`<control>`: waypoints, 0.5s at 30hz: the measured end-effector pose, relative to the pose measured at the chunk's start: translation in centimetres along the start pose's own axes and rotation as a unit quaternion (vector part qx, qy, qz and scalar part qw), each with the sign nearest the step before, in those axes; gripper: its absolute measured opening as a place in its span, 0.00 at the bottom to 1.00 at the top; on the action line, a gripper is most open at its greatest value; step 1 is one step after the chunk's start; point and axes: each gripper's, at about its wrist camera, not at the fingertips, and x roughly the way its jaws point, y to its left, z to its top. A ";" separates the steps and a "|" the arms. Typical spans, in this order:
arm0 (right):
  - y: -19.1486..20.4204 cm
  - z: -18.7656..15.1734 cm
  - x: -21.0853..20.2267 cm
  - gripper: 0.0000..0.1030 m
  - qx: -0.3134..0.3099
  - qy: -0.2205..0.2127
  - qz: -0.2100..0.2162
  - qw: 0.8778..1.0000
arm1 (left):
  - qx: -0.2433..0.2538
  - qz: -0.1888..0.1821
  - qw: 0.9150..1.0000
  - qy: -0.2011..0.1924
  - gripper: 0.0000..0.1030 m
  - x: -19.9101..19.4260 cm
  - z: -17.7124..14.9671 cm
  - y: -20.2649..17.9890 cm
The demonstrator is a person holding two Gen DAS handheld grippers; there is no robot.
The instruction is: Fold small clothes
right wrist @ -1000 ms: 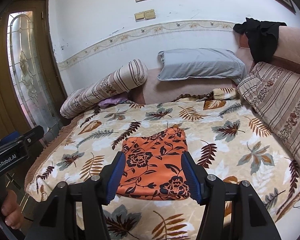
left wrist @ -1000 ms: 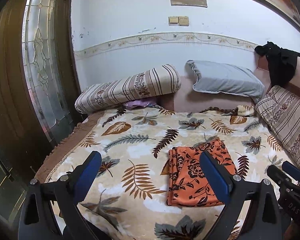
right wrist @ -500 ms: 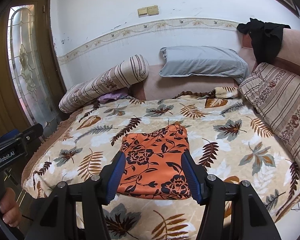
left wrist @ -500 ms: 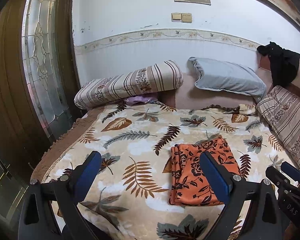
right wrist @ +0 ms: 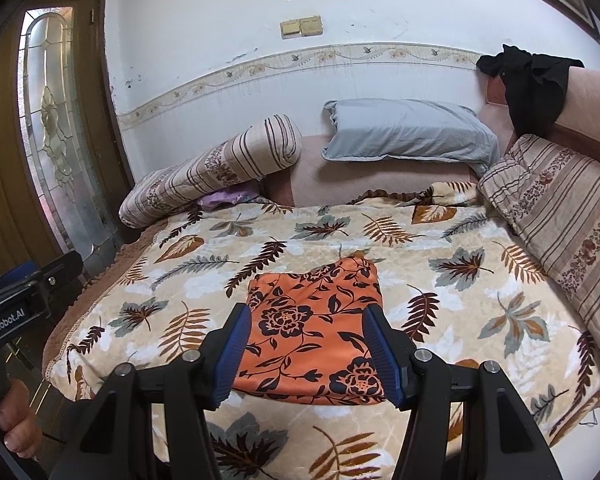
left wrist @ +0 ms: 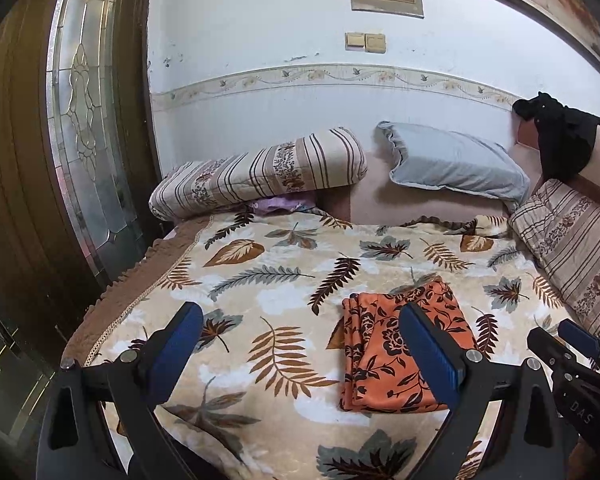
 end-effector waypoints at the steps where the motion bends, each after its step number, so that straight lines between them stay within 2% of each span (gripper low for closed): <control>1: 0.1 0.1 -0.1 0.60 -0.001 -0.001 0.000 1.000 | 0.000 -0.001 1.000 -0.001 0.95 -0.2 0.0 0.0; 15: 1.2 0.9 -2.8 0.60 -0.006 -0.029 -0.003 1.000 | -0.008 -0.007 0.999 -0.033 0.95 -3.3 0.6 0.9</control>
